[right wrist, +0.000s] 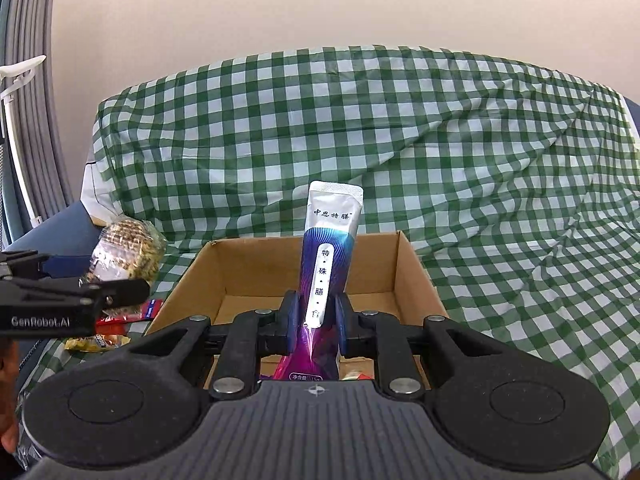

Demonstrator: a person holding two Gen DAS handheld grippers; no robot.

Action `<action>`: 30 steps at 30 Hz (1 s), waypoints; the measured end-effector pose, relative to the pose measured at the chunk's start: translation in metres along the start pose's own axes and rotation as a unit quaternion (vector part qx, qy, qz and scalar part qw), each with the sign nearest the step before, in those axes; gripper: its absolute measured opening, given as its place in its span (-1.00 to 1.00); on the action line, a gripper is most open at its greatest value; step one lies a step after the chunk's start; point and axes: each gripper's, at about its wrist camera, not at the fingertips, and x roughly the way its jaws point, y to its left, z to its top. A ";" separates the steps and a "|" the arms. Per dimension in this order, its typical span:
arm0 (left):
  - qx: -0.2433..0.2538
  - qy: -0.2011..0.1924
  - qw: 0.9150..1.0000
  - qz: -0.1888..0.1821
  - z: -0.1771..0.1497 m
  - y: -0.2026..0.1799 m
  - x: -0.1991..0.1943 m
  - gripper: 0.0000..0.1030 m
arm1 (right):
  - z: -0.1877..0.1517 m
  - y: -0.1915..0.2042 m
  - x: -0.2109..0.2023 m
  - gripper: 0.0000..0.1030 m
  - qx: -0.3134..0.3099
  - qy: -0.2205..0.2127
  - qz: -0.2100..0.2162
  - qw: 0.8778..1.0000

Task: Organize snacks
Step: 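Carry both packs over the box and open both tools to drop them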

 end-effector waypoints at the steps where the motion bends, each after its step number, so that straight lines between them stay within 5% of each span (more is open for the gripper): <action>1: 0.003 -0.001 1.000 -0.002 0.000 -0.002 0.000 0.61 | 0.000 0.000 0.000 -0.61 0.001 0.000 -0.001 1.000; 30: 0.017 -0.022 0.999 -0.042 -0.001 -0.014 -0.004 0.61 | -0.002 0.001 0.006 -0.61 0.008 -0.003 -0.020 1.000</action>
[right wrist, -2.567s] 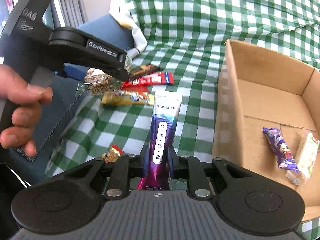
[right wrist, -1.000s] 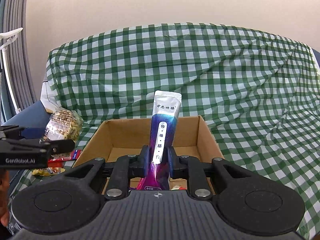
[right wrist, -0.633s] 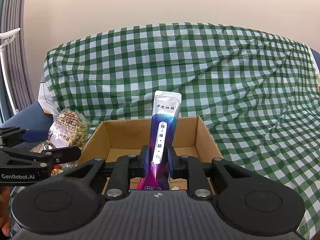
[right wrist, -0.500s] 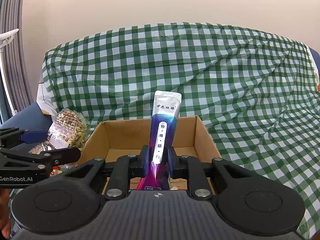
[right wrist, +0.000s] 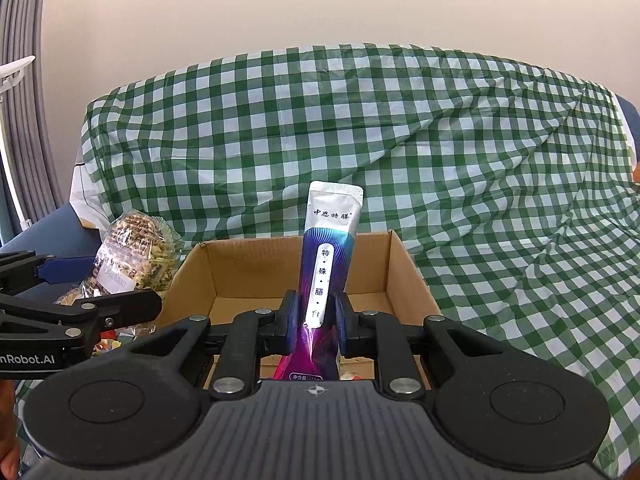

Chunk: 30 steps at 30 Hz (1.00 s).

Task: Organize snacks
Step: 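Carry both packs over the box and open both tools to drop them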

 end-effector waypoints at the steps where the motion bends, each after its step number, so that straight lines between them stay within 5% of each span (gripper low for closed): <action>1: 0.000 -0.001 1.000 -0.001 0.000 0.000 0.000 0.61 | 0.000 0.000 0.000 -0.61 0.000 0.000 0.000 1.000; 30: 0.010 -0.011 1.000 -0.018 0.001 -0.006 -0.003 0.61 | -0.001 -0.002 0.000 -0.61 -0.002 -0.001 -0.002 1.000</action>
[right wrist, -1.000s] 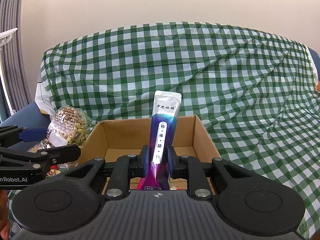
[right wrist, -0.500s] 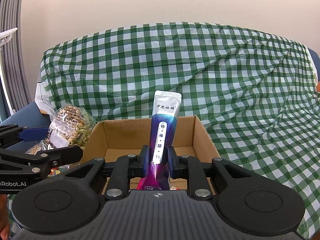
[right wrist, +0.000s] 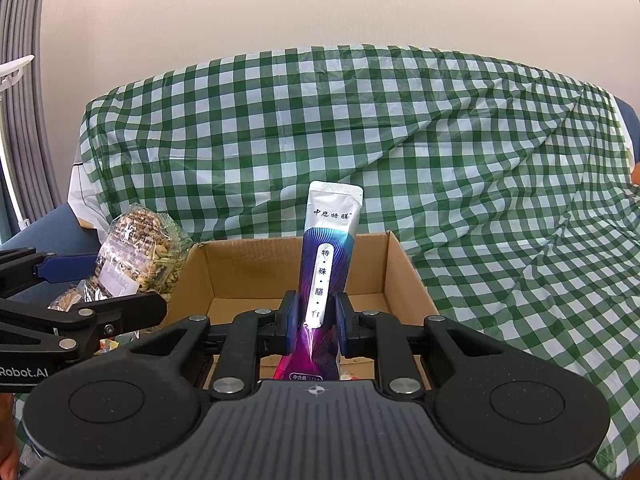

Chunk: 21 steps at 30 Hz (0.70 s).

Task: Organize snacks
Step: 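Carry both packs over the box and open both tools to drop them, then move both open tools back toward the remaining snacks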

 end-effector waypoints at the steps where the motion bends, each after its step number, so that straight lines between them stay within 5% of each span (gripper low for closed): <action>1: 0.000 0.000 1.000 0.000 0.000 0.000 0.000 0.62 | 0.000 0.000 0.000 -0.60 0.000 0.000 -0.001 1.000; 7: -0.001 -0.003 1.000 -0.007 0.000 -0.001 -0.001 0.68 | 0.001 -0.002 0.001 -0.57 0.006 -0.002 -0.009 1.000; 11: 0.004 -0.008 1.000 -0.004 0.001 -0.003 -0.003 0.70 | 0.000 -0.004 0.001 -0.14 0.015 0.001 -0.019 1.000; 13: 0.004 -0.007 1.000 -0.002 0.001 -0.003 -0.002 0.70 | 0.000 -0.005 0.000 -0.08 0.019 0.001 -0.024 1.000; 21: 0.011 -0.017 1.000 0.005 0.000 -0.004 -0.004 0.69 | -0.002 -0.001 0.001 -0.07 0.014 0.004 -0.027 1.000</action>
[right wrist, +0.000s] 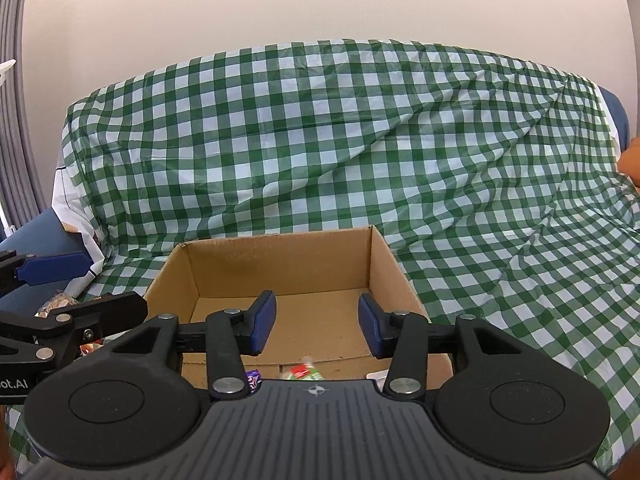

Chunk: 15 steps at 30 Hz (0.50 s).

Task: Organize snacks
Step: 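Move both open tools back toward the remaining snacks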

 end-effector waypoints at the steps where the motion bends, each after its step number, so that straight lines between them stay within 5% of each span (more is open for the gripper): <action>1: 0.002 -0.006 1.000 0.001 0.000 0.000 -0.002 0.67 | 0.000 0.001 0.000 -0.07 -0.001 0.000 0.000 1.000; 8: 0.016 -0.034 0.999 0.009 -0.002 0.002 -0.011 0.06 | -0.001 0.001 0.002 -0.08 0.000 0.002 -0.003 1.000; 15: 0.015 -0.006 1.000 -0.017 -0.003 0.015 -0.019 -0.72 | 0.002 0.007 0.004 -0.22 0.002 -0.005 0.001 1.000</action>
